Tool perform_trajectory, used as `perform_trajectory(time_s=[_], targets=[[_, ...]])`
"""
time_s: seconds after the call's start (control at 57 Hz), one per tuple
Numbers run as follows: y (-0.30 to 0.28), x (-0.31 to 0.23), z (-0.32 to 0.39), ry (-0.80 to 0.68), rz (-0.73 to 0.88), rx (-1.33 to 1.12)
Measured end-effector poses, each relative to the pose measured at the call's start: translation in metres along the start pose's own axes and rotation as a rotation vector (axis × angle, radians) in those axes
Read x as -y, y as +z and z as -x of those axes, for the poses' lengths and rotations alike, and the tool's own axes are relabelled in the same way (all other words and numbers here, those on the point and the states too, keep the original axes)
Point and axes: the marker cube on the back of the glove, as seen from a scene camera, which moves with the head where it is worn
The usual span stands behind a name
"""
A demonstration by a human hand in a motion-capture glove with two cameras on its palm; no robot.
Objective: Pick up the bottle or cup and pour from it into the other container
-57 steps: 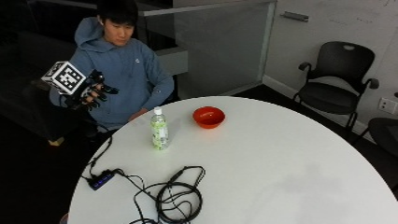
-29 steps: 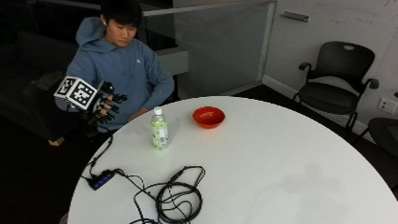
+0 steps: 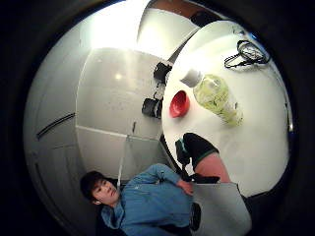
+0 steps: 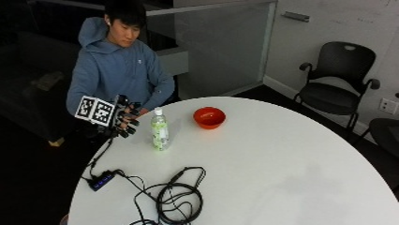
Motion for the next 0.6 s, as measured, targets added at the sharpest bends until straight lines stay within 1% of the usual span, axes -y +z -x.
perform_trajectory(time_s=[0.333,0.491,0.596], targets=[[0.056,0.024,-0.007,-0.030,0.018,0.249],[0.092,0.039,-0.004,-0.064,0.007,0.445],[0.112,0.050,0.001,-0.078,-0.029,0.559]])
